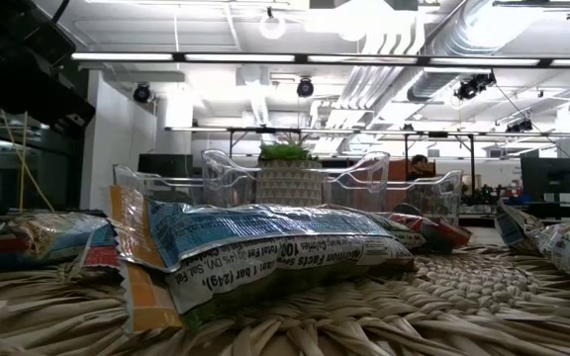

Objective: Pick and place Granola Bars by type
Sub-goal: Put the blue granola bar into the top right transparent bin

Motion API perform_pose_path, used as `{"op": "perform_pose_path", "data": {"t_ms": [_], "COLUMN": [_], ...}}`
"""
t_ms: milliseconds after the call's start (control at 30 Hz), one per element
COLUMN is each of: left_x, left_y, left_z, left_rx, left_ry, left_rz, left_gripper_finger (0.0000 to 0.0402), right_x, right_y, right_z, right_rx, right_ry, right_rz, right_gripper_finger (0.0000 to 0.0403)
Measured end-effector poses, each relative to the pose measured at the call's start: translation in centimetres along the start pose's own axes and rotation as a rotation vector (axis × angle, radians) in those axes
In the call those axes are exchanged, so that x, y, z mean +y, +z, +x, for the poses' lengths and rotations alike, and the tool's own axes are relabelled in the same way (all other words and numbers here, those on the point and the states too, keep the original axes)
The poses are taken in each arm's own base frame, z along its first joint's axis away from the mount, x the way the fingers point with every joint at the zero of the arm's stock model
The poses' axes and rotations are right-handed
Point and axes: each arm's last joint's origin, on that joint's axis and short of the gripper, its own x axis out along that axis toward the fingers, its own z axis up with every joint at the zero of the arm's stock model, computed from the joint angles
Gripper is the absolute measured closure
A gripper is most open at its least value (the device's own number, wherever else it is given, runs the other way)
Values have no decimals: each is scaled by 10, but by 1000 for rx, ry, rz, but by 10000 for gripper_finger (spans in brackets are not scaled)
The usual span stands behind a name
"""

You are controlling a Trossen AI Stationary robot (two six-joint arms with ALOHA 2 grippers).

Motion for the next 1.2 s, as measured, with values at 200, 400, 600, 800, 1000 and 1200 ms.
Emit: {"op": "perform_pose_path", "data": {"t_ms": [200, 400, 600, 800, 1000, 1200], "left_x": [0, 0, 0, 0, 0, 0], "left_y": [0, 0, 0, 0, 0, 0], "left_z": [0, 0, 0, 0, 0, 0], "left_rx": [0, 0, 0, 0, 0, 0], "left_ry": [0, 0, 0, 0, 0, 0], "left_rz": [0, 0, 0, 0, 0, 0], "left_gripper_finger": [401, 401, 401, 401, 401, 401], "right_x": [0, 8, 29, 57, 87, 115], "right_y": [9, 9, 11, 11, 5, -3], "right_z": [22, 43, 67, 97, 127, 155], "right_rx": [170, 349, 452, 561, 669, 773], "right_ry": [53, 63, 83, 80, 12, -65], "right_rz": [-14, -82, -189, -283, -57, 346], "right_gripper_finger": [402, 402, 402, 402, 402, 402]}}
